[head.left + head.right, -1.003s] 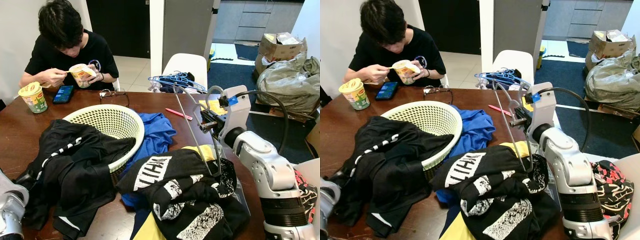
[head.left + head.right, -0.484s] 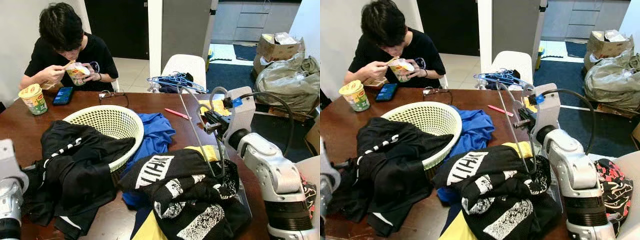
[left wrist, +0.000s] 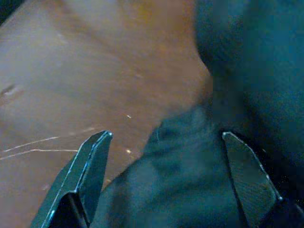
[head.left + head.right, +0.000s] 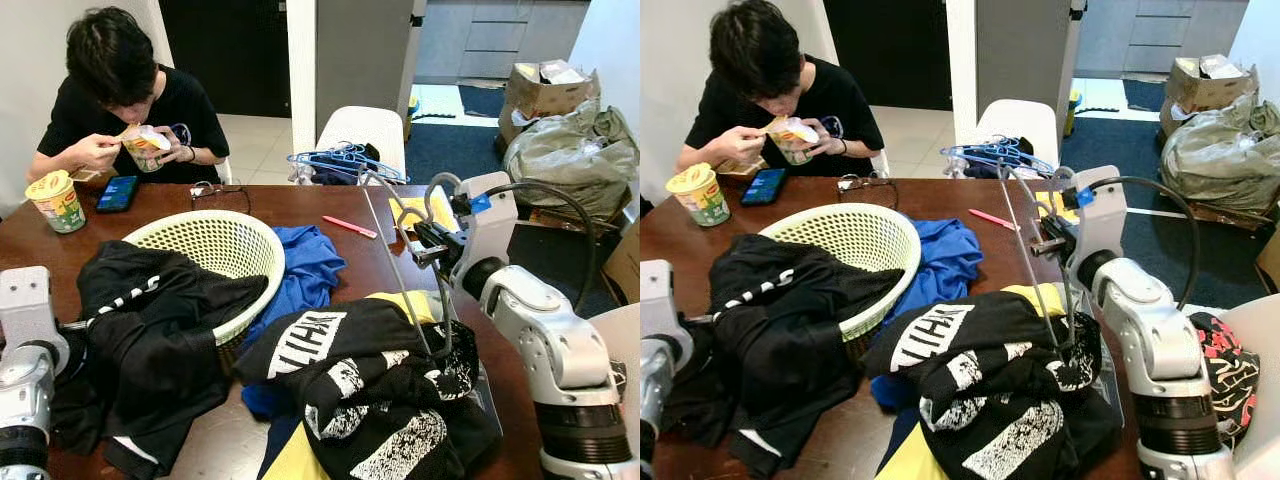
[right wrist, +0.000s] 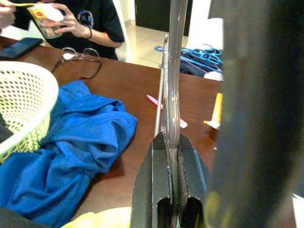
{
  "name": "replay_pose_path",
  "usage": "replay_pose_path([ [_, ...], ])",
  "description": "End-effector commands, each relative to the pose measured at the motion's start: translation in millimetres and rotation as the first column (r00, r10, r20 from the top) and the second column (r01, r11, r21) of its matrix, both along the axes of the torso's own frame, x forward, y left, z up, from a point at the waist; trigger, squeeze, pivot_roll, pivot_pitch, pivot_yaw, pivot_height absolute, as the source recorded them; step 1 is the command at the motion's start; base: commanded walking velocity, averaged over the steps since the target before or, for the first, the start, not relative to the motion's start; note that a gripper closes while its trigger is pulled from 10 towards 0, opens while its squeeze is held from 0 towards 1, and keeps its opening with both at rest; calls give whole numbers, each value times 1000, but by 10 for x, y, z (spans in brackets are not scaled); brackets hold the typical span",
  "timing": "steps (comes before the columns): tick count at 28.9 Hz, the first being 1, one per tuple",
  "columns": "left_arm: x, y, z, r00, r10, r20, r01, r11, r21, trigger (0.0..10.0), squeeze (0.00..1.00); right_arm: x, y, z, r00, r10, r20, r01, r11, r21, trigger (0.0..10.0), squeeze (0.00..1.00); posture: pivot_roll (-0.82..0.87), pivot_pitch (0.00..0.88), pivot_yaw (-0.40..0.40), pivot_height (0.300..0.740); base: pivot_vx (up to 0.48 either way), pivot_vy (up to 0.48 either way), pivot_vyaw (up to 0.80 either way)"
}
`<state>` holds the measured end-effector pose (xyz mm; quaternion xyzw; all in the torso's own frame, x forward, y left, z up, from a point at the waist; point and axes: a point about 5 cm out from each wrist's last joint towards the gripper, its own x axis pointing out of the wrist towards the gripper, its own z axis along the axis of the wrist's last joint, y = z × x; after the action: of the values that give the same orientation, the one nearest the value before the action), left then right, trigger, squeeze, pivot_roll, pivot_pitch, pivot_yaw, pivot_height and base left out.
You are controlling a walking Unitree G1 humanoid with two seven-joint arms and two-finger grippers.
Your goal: Hang hanger
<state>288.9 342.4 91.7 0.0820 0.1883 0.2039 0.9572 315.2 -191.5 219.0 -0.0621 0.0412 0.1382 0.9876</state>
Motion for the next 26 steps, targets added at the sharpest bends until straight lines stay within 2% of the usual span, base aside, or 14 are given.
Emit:
replay_pose_path([
  [1,-1,29,-14,998,-33,-52,36,998,50,10000,0,-35,-22,-55,999,-2,-36,2,1000,-10,10000,0,-79,59,23,740,0,0,0],
  [5,-29,28,-69,996,-43,-83,48,997,59,10000,0,-57,-25,-55,999,1,-42,-1,1000,-15,10000,0,-86,67,19,740,0,0,0],
  [13,-153,-53,-349,990,-42,-137,47,998,34,10000,0,-110,-68,-31,998,10,-60,-12,999,-47,10000,0,-112,87,-5,740,0,0,0],
  [17,-174,-75,-381,990,-42,-135,46,999,28,10000,0,-117,-61,-21,998,17,-62,-20,999,-51,10000,0,-118,90,-11,740,0,0,0],
  [18,-181,-86,-393,991,-41,-130,44,999,18,8431,0,-119,-58,-19,998,19,-64,-22,998,-53,10000,0,-118,90,-14,740,0,0,0],
  [20,-193,-99,-415,991,-42,-125,43,999,8,3804,0,-121,-53,-13,998,21,-65,-25,998,-55,10000,0,-119,90,-14,740,0,0,0],
  [23,-197,-103,-426,991,-43,-125,44,999,8,3804,0,-123,-51,-7,998,23,-66,-27,998,-58,10000,0,-119,90,-14,740,0,0,0],
  [24,-201,-110,-434,991,-44,-123,45,999,4,0,0,-123,-48,1,998,24,-65,-27,998,-58,10000,0,-119,90,-14,740,0,0,0],
  [26,-208,-124,-452,992,-45,-120,45,999,-4,0,0,-123,-49,14,998,24,-63,-27,998,-59,10000,0,-124,94,-14,740,0,0,0],
])
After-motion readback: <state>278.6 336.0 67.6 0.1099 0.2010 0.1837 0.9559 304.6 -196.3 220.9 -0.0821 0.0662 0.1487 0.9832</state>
